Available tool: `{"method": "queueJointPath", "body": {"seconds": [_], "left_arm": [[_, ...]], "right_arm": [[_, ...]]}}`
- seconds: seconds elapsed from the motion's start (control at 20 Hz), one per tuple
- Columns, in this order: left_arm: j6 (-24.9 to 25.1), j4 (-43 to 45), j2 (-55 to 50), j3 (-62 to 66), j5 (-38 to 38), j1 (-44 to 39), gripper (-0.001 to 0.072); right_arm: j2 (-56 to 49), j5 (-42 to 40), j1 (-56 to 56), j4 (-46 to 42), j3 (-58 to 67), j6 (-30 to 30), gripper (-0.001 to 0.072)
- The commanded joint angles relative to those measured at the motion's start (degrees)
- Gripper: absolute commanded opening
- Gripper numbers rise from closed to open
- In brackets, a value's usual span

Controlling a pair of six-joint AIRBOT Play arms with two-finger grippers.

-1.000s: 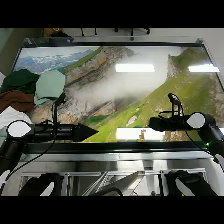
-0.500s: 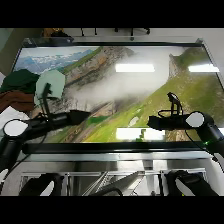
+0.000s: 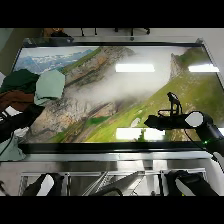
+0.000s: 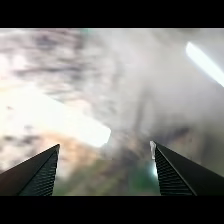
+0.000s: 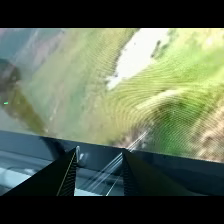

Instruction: Fold the shirts.

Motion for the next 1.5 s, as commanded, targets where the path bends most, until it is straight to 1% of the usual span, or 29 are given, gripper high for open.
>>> {"method": "queueJointPath", "body": {"seconds": [0.0,0.15,0.25,0.4,0.65,0.7,0.75,0.8,0.85,1.05,1.1,1.15,1.2,1.3,1.35,1.45], "left_arm": [[3.21,-1.75,-12.9,2.19,7.1,5.9,0.0637],[3.58,-3.67,-25.29,10.67,11.87,2.4,0.0637],[3.39,-4.28,-32.61,17.75,12.22,-0.37,0.0637],[3.34,-4.26,-39.52,26.36,12.31,-3.89,0.0637],[2.93,-4.07,-47.65,35.98,11.93,-7.23,0.0634],[2.23,-4.11,-49.13,37.09,10.56,-7.26,0.0611],[1.6,-4.09,-50.23,37.92,8.59,-7.23,0.0385],[1.64,-4.07,-50.95,38.66,6.38,-7.15,0.0088],[1.73,-4.22,-51.12,39.63,4.37,-7.1,0.002],[1.62,-4.33,-46.73,46.36,-2.21,-8.61,0.002],[1.49,-4.55,-44.96,48.54,-4.26,-9.73,0.002],[1.44,-6.1,-42.88,50.75,-6.75,-11.1,0.002],[1.44,-8.81,-40.94,52.83,-9.38,-12.76,0.002],[1.46,-16.13,-36.68,57.09,-15.32,-17.33,0.002],[1.44,-17.79,-34.8,59.1,-17.62,-19.87,0.002],[0.31,-16.55,-30.64,62.47,-20.13,-25.81,0.002]], "right_arm": [[-0.44,-0.11,-0.02,0.02,-0.02,0.02,0.0322],[-1.03,-0.11,0.0,0.09,-0.02,0.02,0.0322],[-1.31,-0.11,-0.02,0.04,-0.02,0.02,0.0322],[-1.95,-0.09,0.0,0.07,-0.02,0.04,0.0322],[-4.04,-0.09,0.0,0.09,-0.02,0.04,0.0322],[-4.31,-0.09,0.0,0.09,-0.02,0.04,0.0322],[-4.44,-0.07,0.0,0.07,-0.02,0.04,0.0321],[-4.44,-0.09,0.0,0.09,-0.02,0.04,0.0321],[-4.44,-0.09,0.0,0.11,-0.02,0.04,0.0321],[-4.44,-0.11,0.0,0.2,-0.02,0.0,0.032],[-4.44,-0.15,0.0,0.0,-0.02,-0.04,0.0291],[-4.44,-0.46,-0.04,-0.2,-0.02,-0.74,0.0177],[-4.44,-0.96,-0.07,-0.2,0.0,-2.23,0.0161],[-4.44,-1.84,-0.09,-0.39,0.13,-3.06,0.016],[-4.42,-1.79,-0.17,-0.63,0.5,-3.26,0.016],[-4.0,-1.05,-1.03,-0.59,1.53,-3.52,0.016]]}}
